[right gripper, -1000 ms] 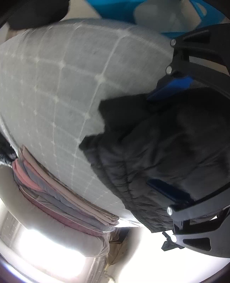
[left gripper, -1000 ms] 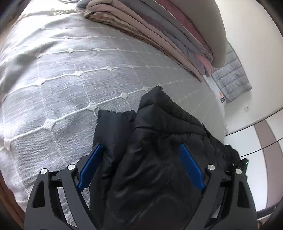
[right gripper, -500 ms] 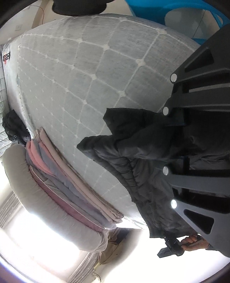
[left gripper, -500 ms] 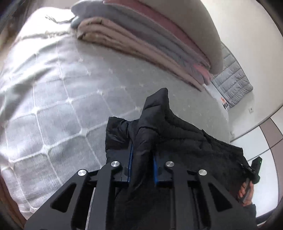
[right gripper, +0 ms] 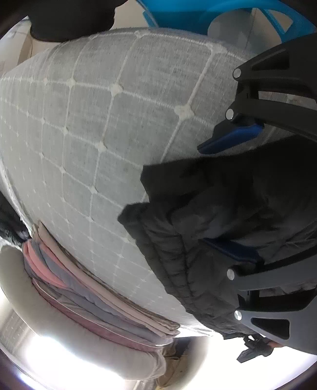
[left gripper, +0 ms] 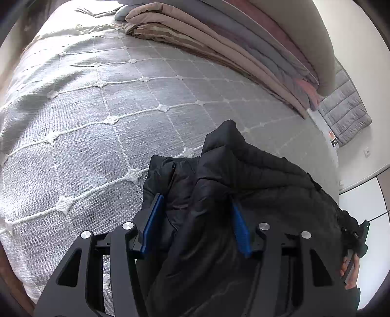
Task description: Fold large clothes
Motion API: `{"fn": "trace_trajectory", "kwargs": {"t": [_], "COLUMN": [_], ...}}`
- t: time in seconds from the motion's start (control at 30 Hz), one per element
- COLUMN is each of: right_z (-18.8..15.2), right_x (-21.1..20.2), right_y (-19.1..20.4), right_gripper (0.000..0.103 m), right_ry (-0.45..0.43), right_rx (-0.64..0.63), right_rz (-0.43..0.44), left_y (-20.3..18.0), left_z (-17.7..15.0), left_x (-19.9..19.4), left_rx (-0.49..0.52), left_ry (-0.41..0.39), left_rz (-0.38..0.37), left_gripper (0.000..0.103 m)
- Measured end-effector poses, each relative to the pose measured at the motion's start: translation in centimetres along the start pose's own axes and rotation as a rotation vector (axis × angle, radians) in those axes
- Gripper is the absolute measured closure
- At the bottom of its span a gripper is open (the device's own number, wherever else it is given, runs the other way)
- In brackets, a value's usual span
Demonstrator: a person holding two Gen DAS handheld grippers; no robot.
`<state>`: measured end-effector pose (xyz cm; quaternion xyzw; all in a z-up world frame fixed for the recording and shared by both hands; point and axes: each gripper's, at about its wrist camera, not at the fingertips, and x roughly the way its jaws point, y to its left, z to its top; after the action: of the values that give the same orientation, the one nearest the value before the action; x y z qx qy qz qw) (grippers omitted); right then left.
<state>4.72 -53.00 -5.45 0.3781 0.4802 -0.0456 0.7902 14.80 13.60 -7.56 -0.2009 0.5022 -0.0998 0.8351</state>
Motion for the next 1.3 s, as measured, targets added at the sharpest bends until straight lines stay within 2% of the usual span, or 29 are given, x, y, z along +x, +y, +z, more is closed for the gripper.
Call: {"fn": "trace_trajectory", "kwargs": {"t": [0.13, 0.2, 0.3, 0.37, 0.4, 0.47, 0.6, 0.77, 0.83, 0.97, 1.13, 1.3], "right_z": [0.1, -0.2, -1.9, -3.8, -5.1, -7.6, -12.0, -15.9, -17.1, -18.7, -19.4, -18.9], "right_x": [-2.0, -4.1, -7.9, -9.6, -9.8, -9.4, -7.4, -3.6, -2.4, -0.8, 1.8, 2.3], "right_y": [-1.0, -0.6, 1.8, 3.8, 5.4, 8.2, 12.8, 17.6, 18.6, 19.0, 15.9, 15.2], "right_gripper": [0.036, 0.036, 0.036, 0.031, 0.027, 0.027, 0.027, 0.027, 0.027, 0.027, 0.027, 0.027], "right_ry": [-0.040, -0.104, -0.222, -0.251, -0.234, -0.175, -0.052, 0.085, 0.119, 0.121, 0.138, 0.125], "right_rx": [0.046, 0.041, -0.034, -0.108, -0.160, -0.242, -0.326, -0.339, -0.311, -0.265, -0.132, -0.095], "right_rz": [-0.012, -0.041, 0.047, 0.136, 0.187, 0.257, 0.355, 0.462, 0.472, 0.497, 0.523, 0.536], "left_y": [1.0, 1.8, 2.6, 2.9, 3.0, 3.3, 4.6, 7.0, 7.7, 8.8, 7.8, 6.2], "left_z": [0.5, 0.6, 0.6, 0.0, -0.3, -1.7, -5.8, -11.6, -13.6, -17.1, -18.7, -20.0], "left_x": [-1.7, -2.9, -4.9, -6.6, -7.3, -9.4, -12.7, -14.0, -13.7, -12.3, -10.8, -9.8], "left_rx": [-0.055, -0.084, -0.103, -0.109, -0.107, -0.105, -0.135, -0.232, -0.268, -0.371, -0.386, -0.371], "left_ry": [-0.053, -0.082, -0.123, -0.137, -0.140, -0.153, -0.175, -0.131, -0.108, -0.043, -0.005, 0.011], "left_rz": [-0.037, -0.044, -0.056, -0.078, -0.088, -0.115, -0.177, -0.303, -0.348, -0.477, -0.526, -0.511], "left_gripper": [0.050, 0.049, 0.046, 0.043, 0.040, 0.032, 0.018, 0.017, 0.016, 0.016, 0.016, 0.016]}}
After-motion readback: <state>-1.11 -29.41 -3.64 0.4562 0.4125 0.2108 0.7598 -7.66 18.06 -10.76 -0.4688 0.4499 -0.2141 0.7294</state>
